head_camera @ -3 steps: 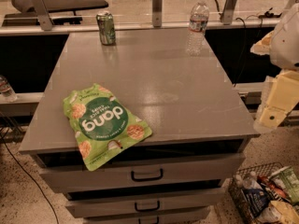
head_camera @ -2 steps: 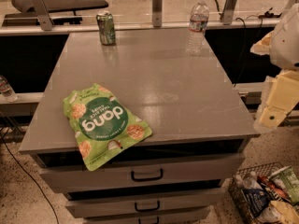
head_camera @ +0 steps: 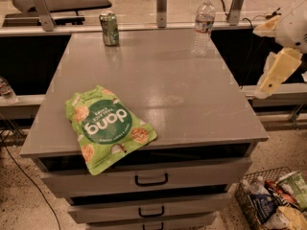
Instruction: Move water bottle near green rice chip bag
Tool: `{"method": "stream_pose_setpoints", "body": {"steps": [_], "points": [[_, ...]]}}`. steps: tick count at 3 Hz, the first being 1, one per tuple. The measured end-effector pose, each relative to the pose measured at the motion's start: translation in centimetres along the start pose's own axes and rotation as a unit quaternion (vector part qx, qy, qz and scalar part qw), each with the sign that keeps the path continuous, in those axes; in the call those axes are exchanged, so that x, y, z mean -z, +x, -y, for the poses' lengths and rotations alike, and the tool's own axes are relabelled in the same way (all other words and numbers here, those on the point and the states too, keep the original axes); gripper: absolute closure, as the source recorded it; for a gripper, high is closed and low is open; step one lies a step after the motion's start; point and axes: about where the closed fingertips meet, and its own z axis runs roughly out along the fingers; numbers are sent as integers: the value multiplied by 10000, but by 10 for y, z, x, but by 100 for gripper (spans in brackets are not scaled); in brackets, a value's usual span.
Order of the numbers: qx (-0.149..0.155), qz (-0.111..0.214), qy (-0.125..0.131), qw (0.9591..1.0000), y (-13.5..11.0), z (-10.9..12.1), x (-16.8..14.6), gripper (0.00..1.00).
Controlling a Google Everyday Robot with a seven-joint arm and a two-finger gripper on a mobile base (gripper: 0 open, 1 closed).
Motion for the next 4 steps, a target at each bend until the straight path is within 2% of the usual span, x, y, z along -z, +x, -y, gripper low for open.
{"method": "stream_pose_setpoints", "body": {"steps": [1,2,3,4], "points": [[-111,618,56,9980,14,57,-37,0],[-542,1195,527,9900,18,106,-49,0],[-609,1325,826,9859,15,126,-49,0],[-608,1325,825,9859,15,126,-49,0]]}}
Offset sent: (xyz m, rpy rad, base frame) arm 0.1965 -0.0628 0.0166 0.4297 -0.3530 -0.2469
